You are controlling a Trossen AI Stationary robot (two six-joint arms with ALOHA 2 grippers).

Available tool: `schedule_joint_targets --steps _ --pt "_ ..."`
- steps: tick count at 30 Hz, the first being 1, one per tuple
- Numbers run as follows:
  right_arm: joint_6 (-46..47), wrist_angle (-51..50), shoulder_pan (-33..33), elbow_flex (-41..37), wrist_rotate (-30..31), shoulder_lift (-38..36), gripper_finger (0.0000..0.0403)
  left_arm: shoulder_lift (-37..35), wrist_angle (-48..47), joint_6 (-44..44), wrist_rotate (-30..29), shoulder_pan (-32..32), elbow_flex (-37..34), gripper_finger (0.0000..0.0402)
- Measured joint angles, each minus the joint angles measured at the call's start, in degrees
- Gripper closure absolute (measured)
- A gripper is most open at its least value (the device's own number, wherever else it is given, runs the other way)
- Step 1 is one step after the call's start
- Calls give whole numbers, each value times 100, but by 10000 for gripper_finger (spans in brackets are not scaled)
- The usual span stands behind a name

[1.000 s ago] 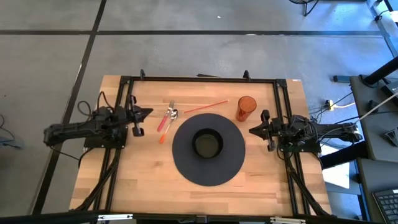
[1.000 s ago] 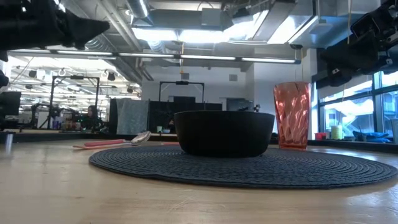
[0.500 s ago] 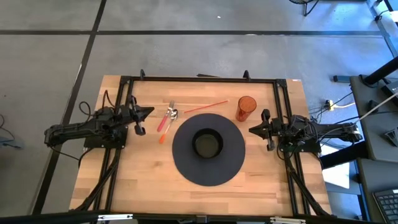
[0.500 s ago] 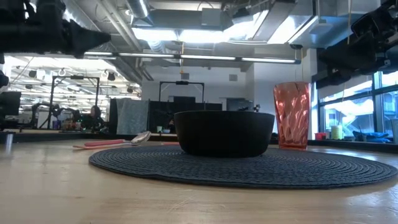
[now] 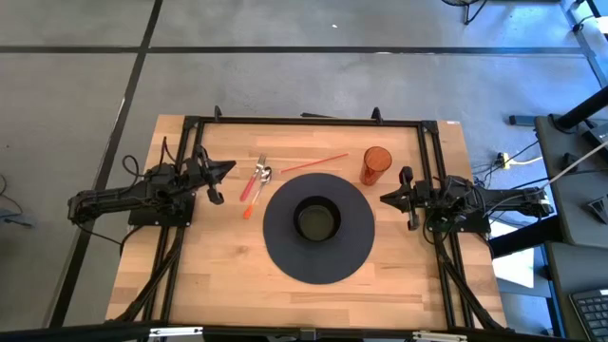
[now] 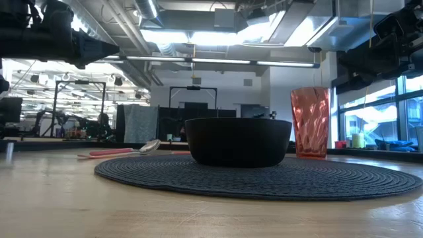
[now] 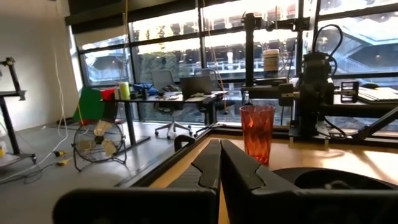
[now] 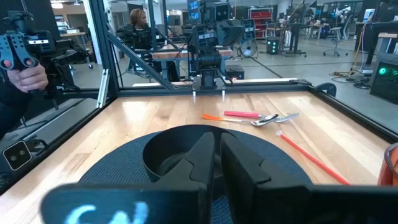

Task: Pick & Place Utensil
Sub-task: Put the brown cup on the blue placemat to the top right of the black bowl

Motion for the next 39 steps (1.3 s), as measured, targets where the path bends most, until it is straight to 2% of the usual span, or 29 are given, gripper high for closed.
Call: schedule_joint_targets --steps 17,20,23,27,31,34,39 --pt "99 -13 0 0 -73 2 373 0 0 -62 -252 0 0 394" --pt "484 110 -2 -2 -320 5 373 0 0 -63 -252 0 0 395" --pt "472 500 0 131 -560 7 373 0 0 -63 -252 0 0 396" --pt "348 519 0 725 -512 119 373 0 0 -66 -252 0 0 393" --pt "112 -268 0 1753 -490 635 373 0 -21 -72 -252 0 0 397" --pt "45 -1078 0 2644 -305 1274 373 0 -88 -68 -252 0 0 397" --pt "-157 -2970 0 4157 149 2559 373 1 -130 -67 -252 0 0 394"
